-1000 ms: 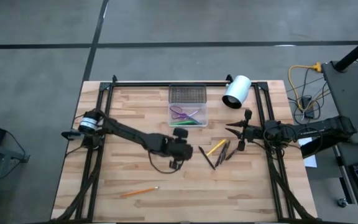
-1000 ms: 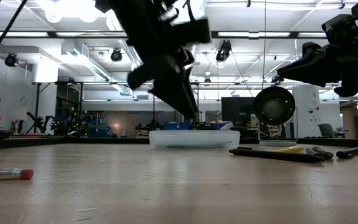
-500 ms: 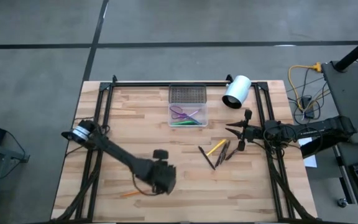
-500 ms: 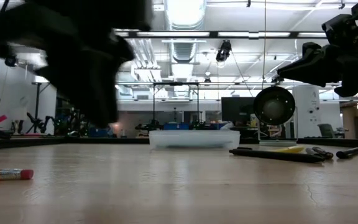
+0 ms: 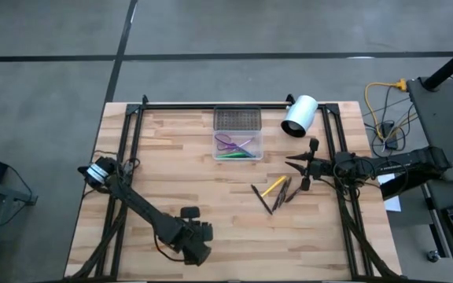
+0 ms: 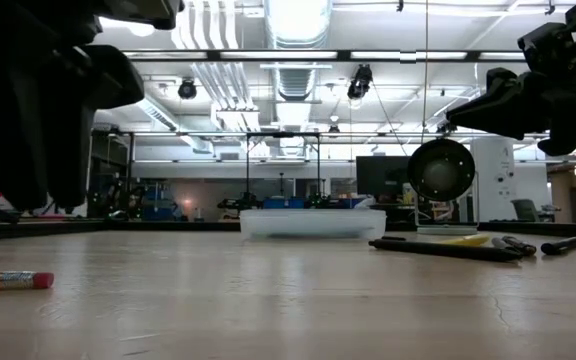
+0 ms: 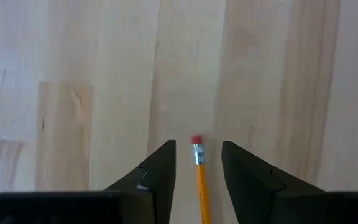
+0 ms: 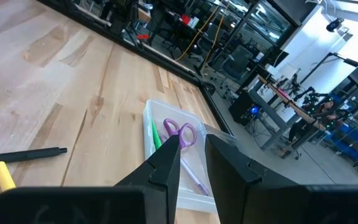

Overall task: Pick & place school supplies into a supply box
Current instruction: Put the yellow pencil into the black box

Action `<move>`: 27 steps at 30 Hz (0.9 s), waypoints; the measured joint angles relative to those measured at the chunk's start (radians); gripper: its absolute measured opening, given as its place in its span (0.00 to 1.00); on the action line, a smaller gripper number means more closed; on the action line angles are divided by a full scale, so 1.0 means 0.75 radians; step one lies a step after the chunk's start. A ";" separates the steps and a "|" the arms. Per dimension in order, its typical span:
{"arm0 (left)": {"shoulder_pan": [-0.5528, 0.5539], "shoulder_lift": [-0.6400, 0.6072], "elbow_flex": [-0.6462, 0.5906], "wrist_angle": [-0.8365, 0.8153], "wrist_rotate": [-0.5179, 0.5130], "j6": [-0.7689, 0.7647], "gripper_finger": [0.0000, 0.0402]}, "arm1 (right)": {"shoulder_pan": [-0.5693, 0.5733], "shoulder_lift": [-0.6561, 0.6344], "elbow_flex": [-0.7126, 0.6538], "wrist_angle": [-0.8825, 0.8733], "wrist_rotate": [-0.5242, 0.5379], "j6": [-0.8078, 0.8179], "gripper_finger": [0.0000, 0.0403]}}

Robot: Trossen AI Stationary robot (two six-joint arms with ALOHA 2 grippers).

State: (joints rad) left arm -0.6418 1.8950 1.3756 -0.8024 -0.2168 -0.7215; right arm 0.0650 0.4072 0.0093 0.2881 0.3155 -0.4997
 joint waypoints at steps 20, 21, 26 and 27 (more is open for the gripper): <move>0.003 0.000 -0.003 0.029 0.019 -0.005 0.28 | 0.000 0.000 0.000 0.000 0.000 0.000 0.17; 0.003 0.001 -0.005 0.035 0.027 -0.007 0.28 | 0.000 0.000 0.000 0.000 0.000 0.000 0.17; 0.003 0.001 -0.020 0.053 0.040 -0.009 0.28 | -0.001 0.000 0.001 0.000 0.000 0.001 0.17; 0.002 0.001 -0.028 0.057 0.040 -0.012 0.28 | -0.001 0.000 0.000 0.000 0.000 0.000 0.17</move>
State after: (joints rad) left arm -0.6403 1.8954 1.3542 -0.7595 -0.1865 -0.7302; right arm 0.0647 0.4072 0.0093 0.2878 0.3155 -0.4999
